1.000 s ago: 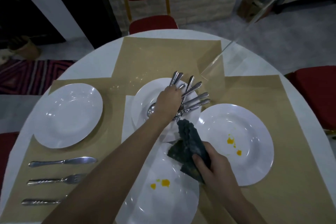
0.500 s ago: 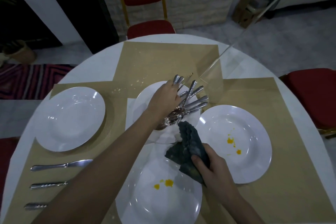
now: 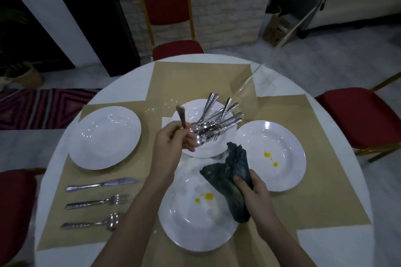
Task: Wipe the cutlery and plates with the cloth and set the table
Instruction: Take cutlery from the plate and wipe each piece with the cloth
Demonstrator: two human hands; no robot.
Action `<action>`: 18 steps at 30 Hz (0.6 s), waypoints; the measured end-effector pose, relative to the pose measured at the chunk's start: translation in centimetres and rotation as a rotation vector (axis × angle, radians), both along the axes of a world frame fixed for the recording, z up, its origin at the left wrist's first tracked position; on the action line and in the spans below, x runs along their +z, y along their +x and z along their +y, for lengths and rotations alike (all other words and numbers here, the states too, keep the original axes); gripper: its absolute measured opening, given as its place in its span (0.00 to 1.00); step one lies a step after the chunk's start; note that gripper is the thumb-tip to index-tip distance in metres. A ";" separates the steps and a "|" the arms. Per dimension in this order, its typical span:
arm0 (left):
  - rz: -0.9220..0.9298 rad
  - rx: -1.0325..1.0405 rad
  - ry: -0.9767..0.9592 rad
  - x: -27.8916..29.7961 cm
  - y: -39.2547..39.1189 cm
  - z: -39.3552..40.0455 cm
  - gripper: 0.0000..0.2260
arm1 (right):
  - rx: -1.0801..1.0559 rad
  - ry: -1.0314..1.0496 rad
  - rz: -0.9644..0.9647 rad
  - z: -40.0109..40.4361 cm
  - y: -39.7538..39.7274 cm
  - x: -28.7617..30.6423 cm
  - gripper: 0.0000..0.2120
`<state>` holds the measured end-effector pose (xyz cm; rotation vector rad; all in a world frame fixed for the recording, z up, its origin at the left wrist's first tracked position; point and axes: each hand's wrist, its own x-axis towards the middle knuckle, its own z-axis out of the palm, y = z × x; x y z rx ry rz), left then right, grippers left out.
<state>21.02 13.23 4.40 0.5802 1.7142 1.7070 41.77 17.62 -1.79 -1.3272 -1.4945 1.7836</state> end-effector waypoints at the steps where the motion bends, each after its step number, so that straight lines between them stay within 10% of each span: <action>1: -0.103 -0.008 0.031 0.1 0.9 -1.8 0.13 | -0.024 -0.027 0.006 -0.8 0.2 0.4 0.04; 4: -0.325 -0.053 0.062 -0.5 3.7 -6.5 0.17 | -0.075 -0.072 0.027 -3.5 1.1 1.4 0.08; 18: -0.172 -0.267 -0.226 -4.5 16.6 -19.0 0.05 | -0.068 -0.157 0.039 -12.9 7.1 1.0 0.08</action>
